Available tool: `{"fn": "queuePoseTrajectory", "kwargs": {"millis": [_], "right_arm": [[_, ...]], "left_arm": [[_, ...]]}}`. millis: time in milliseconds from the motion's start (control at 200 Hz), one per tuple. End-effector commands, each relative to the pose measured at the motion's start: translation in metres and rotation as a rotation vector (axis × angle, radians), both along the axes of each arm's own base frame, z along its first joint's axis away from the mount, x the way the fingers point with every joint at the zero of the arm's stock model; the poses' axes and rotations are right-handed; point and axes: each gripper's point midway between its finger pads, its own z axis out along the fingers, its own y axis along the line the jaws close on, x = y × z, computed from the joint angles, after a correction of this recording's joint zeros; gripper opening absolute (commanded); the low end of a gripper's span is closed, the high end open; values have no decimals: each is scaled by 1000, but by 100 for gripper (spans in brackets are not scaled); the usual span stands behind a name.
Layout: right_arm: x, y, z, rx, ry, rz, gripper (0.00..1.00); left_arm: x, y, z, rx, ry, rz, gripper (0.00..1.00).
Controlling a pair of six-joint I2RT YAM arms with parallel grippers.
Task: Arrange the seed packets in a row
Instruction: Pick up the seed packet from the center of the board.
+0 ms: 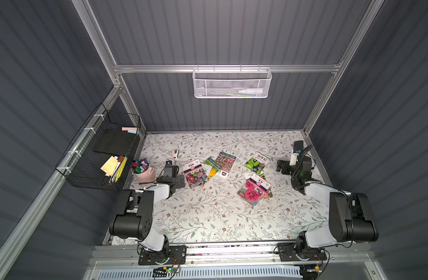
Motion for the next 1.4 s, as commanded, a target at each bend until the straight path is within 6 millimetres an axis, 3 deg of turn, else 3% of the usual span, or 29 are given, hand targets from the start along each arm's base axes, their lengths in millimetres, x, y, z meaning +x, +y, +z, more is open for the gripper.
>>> {"fn": "queuePoseTrajectory", "kwargs": {"millis": [0,50,150,285,465,610,755,940,1391], "right_arm": [[-16,15,5,153,202,1,99],[-16,33,9,260,230,63,99],[-24,94,22,482,252,264,99],[-49,181,23,472,316,453,99],[-76,278,2,537,452,630,99],[-88,341,-19,563,551,717,99],[-99,392,-34,561,613,787,99],[-98,428,-56,558,692,813,97],[-69,450,-117,553,804,716,94]], "left_arm": [[-81,1,-15,-35,405,65,99],[-90,-3,-6,-65,492,94,99],[-101,-23,10,-182,613,121,99],[-118,-40,22,-303,676,230,99],[-96,-70,18,-530,466,228,99],[-88,-59,7,-487,310,215,99],[-71,-51,-5,-458,163,198,99],[-54,-53,-16,-473,123,206,99],[-44,-86,-45,-663,255,220,99]]}}
